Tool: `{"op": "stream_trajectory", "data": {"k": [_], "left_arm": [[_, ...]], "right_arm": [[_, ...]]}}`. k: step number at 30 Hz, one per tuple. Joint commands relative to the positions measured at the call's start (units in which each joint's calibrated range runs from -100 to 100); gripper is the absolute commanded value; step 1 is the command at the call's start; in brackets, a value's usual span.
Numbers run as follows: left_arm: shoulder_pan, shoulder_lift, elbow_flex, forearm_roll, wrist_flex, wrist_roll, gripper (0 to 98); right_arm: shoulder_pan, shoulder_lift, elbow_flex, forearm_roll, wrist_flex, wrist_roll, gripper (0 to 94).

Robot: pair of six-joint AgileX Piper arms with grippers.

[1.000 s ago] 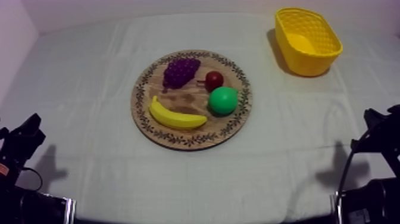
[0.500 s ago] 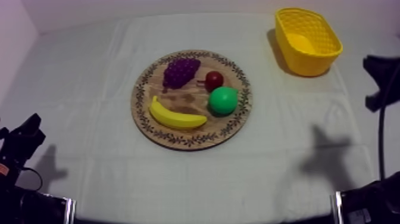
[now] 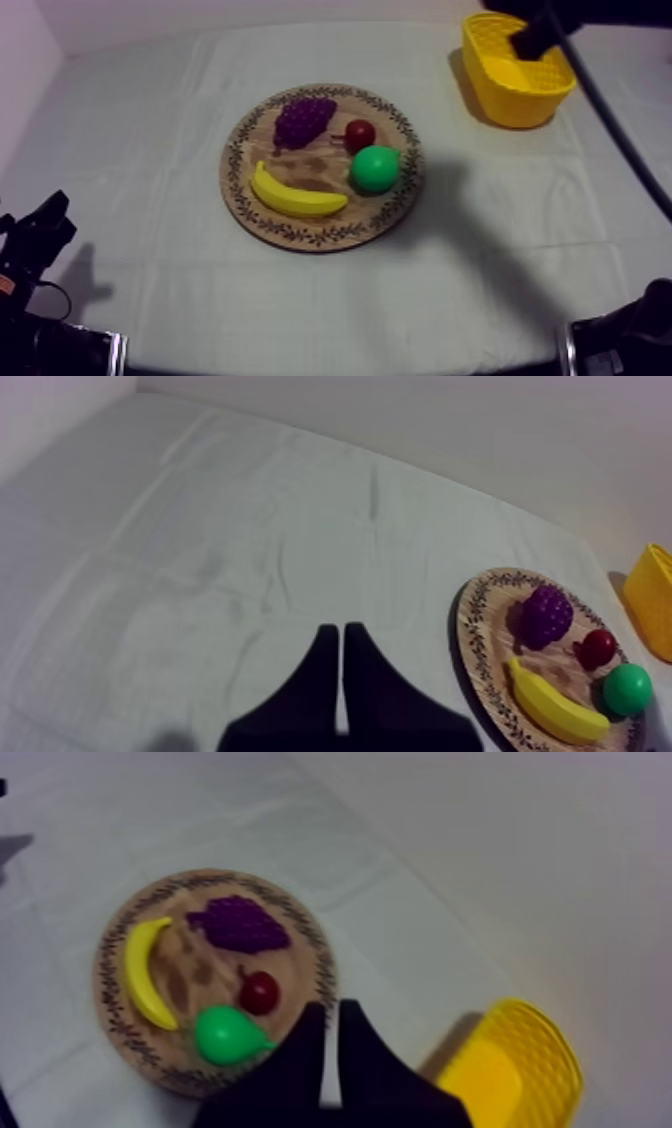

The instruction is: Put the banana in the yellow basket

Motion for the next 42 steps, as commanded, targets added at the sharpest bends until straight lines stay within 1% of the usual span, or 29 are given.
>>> {"op": "stream_trajectory", "data": {"k": [1,6,10,17,22,23,24,25,27,28,29,31,33,37,42], "left_arm": [[0.0,-0.03,0.03,-0.02,0.0,-0.01,0.1],[0.0,-0.03,0.03,-0.02,0.0,-0.01,0.1],[0.0,-0.03,0.03,-0.02,0.0,0.0,0.1],[0.0,-0.03,0.03,-0.02,0.0,0.02,0.1],[0.0,-0.03,0.03,-0.02,0.0,0.01,0.1],[0.0,-0.03,0.03,-0.02,0.0,0.01,0.1],[0.0,-0.03,0.03,-0.02,0.0,0.0,0.1],[0.0,-0.03,0.03,-0.02,0.0,-0.01,0.1],[0.0,-0.03,0.03,-0.02,0.0,0.0,0.1],[0.0,-0.03,0.03,-0.02,0.0,-0.01,0.1],[0.0,-0.03,0.03,-0.02,0.0,-0.01,0.1],[0.0,-0.03,0.03,-0.02,0.0,-0.02,0.1],[0.0,-0.03,0.03,-0.02,0.0,-0.02,0.1],[0.0,-0.03,0.03,-0.02,0.0,-0.02,0.1],[0.0,-0.03,0.03,-0.02,0.0,-0.02,0.1]], "right_arm": [[-5.66,6.68,-3.8,0.94,0.92,-0.61,4.5],[-10.72,12.37,-5.23,2.33,1.93,-1.32,4.5],[-13.42,15.95,-4.91,2.78,2.25,-1.54,5.1],[-15.58,21.87,-4.93,2.5,2.41,-1.02,5.6],[-17.17,26.8,-7.15,4.22,3.11,-3.08,6.9],[-17.48,27.71,-7.71,4.53,3.51,-3.26,9.4],[-17.78,28.56,-8.17,4.75,3.84,-3.24,14.0],[-18.0,29.27,-8.49,5.05,3.98,-3.41,19.9],[-18.15,30.38,-8.87,5.38,4.04,-3.68,38.6],[-18.13,30.8,-8.98,5.46,4.02,-3.72,46.3],[-18.09,31.15,-9.06,5.56,3.98,-3.87,52.4],[-17.94,31.64,-9.27,5.75,3.9,-4.32,59.5],[-17.75,31.93,-9.55,5.77,3.87,-4.56,60.7],[-17.42,32.22,-9.94,5.38,4.03,-4.41,57.1],[-17.59,32.55,-9.83,5.28,4.05,-4.49,55.4]]}}
